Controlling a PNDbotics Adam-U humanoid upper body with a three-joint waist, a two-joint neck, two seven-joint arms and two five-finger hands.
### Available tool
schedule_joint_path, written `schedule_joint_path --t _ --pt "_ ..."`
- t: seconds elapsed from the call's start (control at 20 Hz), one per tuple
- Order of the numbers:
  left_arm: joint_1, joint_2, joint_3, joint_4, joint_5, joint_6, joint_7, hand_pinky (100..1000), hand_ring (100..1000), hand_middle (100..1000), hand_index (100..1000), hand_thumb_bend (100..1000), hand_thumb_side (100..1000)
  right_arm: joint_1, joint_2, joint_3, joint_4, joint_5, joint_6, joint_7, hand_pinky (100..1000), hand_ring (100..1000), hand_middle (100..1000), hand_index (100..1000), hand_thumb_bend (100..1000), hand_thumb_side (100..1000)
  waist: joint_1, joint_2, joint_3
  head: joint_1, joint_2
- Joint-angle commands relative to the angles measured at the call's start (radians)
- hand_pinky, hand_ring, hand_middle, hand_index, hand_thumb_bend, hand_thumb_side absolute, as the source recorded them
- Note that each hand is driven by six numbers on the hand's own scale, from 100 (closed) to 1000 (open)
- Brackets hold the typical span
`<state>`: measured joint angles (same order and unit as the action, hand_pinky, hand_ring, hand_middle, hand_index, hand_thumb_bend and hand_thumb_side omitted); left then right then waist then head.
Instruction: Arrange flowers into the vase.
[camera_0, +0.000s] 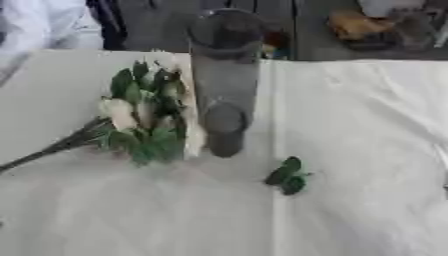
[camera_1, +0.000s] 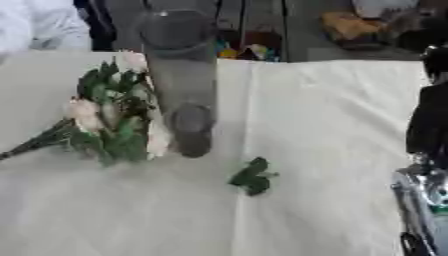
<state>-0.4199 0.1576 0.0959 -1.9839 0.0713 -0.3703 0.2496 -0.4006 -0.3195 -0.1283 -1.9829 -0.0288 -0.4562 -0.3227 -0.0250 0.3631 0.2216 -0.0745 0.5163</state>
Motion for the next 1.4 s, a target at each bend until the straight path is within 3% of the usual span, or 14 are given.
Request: schedule_joint_path --t 0.05,0.3,0.8,1.05,1.4 --pt "-0.005 0.005 -0.002 -0.016 0.0 0.002 0.001 637 728 795 875 156 1000 -0.007 -0.006 -0.001 -0.017 -0.004 -0.002 0.004 630 603 610 738 100 1000 0.002 -0.016 0.001 0.006 -0.013" --pt "-0.004 0.038 0.006 -0.016 -0.018 0.014 0.001 649 763 853 927 169 1000 -0.005 -0.008 -0.001 -0.017 -0.004 -0.001 0.004 630 603 610 738 100 1000 0.004 -0.019 0.002 0.015 -0.014" --pt "0.018 0.233 0.033 -0.016 -0.139 0.118 -0.112 793 932 941 1000 107 1000 0.022 -0.035 -0.001 -0.017 -0.001 0.008 0.004 630 603 609 738 100 1000 0.036 -0.047 0.024 0.006 0.0" --pt "0.015 0.334 -0.005 0.062 -0.201 0.18 -0.174 866 1000 995 1000 100 1000 0.03 -0.04 0.005 -0.017 -0.003 0.014 0.009 632 604 609 738 100 1000 0.045 -0.057 0.021 0.006 0.002" --pt "0.027 0.474 -0.076 0.201 -0.287 0.266 -0.261 895 1000 1000 1000 100 1000 0.036 -0.042 0.01 -0.017 -0.006 0.021 0.014 635 605 610 739 100 1000 0.053 -0.065 0.008 0.012 0.003"
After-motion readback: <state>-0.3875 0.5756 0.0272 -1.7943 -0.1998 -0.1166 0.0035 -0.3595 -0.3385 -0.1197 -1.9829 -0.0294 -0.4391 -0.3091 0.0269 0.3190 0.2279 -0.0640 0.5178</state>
